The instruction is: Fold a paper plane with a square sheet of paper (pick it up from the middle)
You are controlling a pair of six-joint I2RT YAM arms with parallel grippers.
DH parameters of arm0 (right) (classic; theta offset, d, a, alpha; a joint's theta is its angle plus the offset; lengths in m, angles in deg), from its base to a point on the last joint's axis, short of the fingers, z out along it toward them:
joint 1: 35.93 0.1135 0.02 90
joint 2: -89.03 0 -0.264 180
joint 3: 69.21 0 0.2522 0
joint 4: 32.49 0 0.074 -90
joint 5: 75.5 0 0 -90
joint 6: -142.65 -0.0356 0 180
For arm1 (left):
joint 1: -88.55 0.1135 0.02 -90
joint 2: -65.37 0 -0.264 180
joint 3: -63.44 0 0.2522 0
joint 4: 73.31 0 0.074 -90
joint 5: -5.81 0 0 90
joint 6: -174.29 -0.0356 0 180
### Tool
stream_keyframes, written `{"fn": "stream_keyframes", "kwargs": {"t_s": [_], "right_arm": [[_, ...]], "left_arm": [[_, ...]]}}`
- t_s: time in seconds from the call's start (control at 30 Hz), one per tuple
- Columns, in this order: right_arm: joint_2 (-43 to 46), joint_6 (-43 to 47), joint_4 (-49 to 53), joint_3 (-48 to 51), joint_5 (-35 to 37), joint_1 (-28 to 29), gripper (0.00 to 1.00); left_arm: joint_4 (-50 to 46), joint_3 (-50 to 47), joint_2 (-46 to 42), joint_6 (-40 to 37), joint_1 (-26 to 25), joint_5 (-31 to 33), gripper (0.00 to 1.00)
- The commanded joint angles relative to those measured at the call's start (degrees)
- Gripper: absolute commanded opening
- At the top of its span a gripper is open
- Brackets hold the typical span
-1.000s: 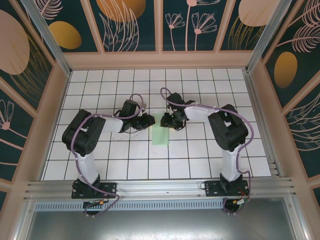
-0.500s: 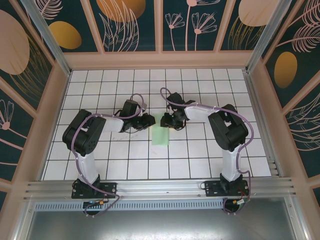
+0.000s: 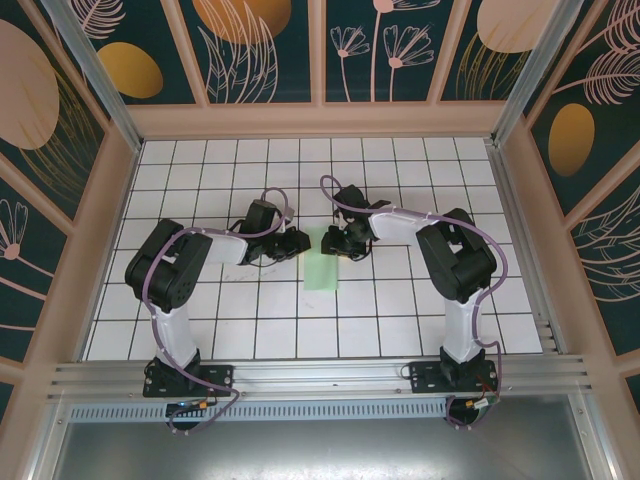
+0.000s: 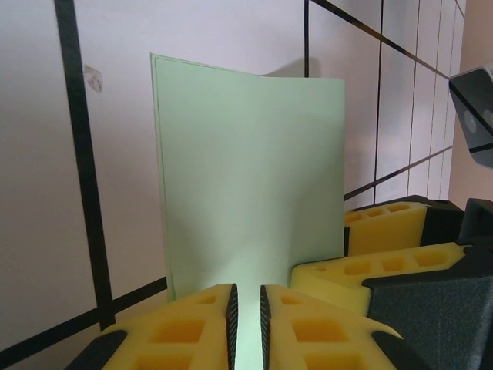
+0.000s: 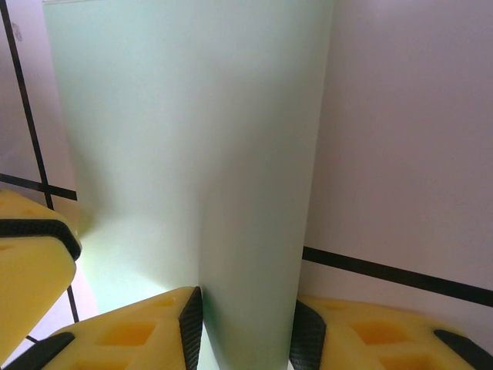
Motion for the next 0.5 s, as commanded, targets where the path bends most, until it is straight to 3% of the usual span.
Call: {"fn": "stream_keyframes", "kwargs": {"t_s": [0.0,0.47], "right_arm": [[-16.2,3.0,1.2,6.0,15.3,-1.0,0.44],[-16.3,2.3,1.1,6.3,15.3,-1.0,0.45]], "left_arm": [[-1.8,1.8,1.2,-1.6,-0.5,-0.4,0.19],[-4.8,2.7,2.6,-2.2,-0.9,0.8,0.17]]}}
